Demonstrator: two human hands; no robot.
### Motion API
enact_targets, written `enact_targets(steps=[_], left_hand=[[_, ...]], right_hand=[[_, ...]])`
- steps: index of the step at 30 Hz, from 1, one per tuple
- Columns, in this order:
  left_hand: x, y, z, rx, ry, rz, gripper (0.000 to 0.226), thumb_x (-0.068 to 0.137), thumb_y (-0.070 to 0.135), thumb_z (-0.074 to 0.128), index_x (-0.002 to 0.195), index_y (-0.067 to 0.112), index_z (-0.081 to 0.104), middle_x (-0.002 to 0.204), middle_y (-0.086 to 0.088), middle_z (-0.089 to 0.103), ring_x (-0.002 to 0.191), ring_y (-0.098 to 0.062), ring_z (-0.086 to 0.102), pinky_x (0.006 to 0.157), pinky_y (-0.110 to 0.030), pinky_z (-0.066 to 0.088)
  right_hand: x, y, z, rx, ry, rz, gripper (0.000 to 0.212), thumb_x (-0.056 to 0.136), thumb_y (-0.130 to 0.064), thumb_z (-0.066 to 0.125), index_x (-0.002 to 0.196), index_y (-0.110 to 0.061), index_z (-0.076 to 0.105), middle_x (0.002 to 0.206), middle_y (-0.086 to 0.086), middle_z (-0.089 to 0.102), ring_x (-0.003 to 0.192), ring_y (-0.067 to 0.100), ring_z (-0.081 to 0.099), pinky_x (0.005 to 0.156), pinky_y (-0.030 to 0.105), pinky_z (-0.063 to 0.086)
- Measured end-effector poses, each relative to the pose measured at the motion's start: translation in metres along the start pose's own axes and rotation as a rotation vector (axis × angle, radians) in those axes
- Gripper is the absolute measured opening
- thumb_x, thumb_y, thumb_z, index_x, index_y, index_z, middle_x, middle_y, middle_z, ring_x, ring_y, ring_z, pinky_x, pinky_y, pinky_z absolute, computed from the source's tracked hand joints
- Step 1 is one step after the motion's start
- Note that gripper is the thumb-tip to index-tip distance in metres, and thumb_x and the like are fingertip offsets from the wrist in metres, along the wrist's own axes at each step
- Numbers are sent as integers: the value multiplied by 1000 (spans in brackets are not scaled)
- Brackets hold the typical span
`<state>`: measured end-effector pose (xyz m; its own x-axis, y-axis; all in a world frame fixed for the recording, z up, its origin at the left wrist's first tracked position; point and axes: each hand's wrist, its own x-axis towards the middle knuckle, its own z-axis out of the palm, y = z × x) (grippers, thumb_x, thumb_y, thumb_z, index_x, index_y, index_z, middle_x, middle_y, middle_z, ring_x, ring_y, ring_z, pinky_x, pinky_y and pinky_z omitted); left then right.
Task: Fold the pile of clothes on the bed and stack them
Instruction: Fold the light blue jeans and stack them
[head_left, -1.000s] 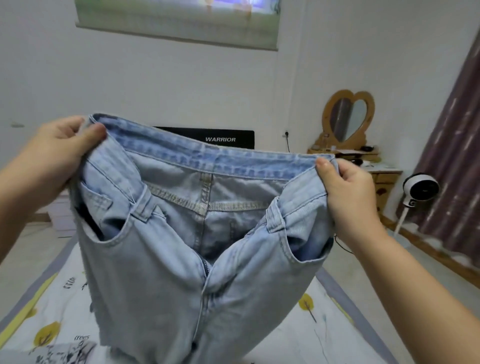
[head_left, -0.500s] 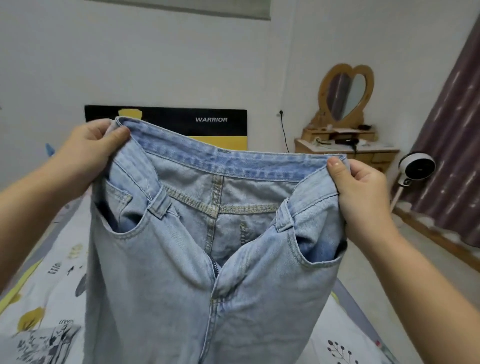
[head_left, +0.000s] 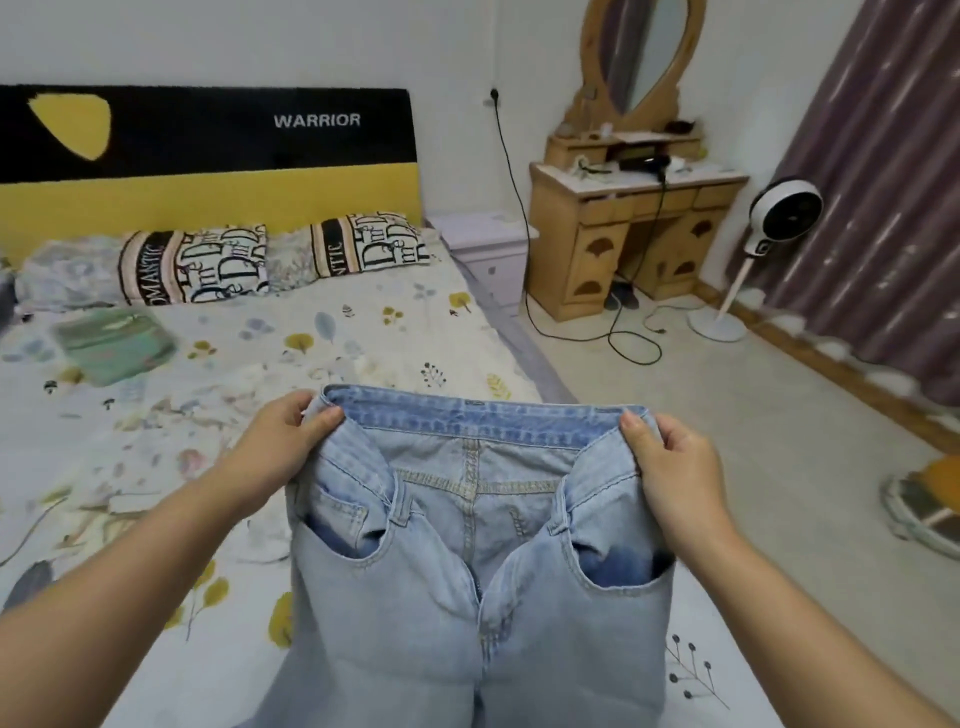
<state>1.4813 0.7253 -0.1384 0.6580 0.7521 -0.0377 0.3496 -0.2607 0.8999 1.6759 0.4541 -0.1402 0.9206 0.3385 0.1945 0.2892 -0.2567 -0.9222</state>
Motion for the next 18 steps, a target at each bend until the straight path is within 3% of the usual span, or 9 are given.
enact_targets(steps=[3,8,11,13,16,18], left_hand=[[25,-22,38,10,-74,-47,7,93,19,54,88,16,58,90,-6,66,79,-18,63,64,-29,47],[62,-51,97,40,-162,-155,19,89,13,61,106,7,56,101,-13,65,94,-29,63,87,-46,50],[86,-72,132,132,-255,-156,33,79,2,70,104,15,53,99,-7,65,92,-24,63,85,-40,52],[103,-91,159,242,-335,-118,39,77,0,71,107,14,50,101,-6,63,93,-21,61,81,-34,50],[124,-119,200,387,-330,-74,38,77,0,68,109,12,51,93,-2,62,85,-18,58,66,-26,40],[137,-135,225,448,-270,-43,38,78,0,67,111,13,53,80,1,57,78,-20,56,62,-27,35]], right_hand=[[12,39,9,-61,3,55,43,92,-25,57,65,6,45,59,8,41,58,16,36,56,33,29],[38,108,17,-112,-3,141,41,91,-24,57,59,-14,34,55,2,31,54,16,29,53,34,24],[58,153,21,-151,-98,234,34,88,-24,62,65,-5,46,62,10,48,60,24,45,60,34,33],[70,182,26,-184,-209,339,24,83,-25,68,83,-3,58,80,10,62,75,24,58,63,31,41],[86,223,33,-276,-353,424,19,80,-19,72,79,-16,52,80,-2,58,71,11,52,54,22,36],[98,246,35,-340,-367,411,21,82,-14,68,75,-13,49,74,-1,53,70,15,49,53,23,32]])
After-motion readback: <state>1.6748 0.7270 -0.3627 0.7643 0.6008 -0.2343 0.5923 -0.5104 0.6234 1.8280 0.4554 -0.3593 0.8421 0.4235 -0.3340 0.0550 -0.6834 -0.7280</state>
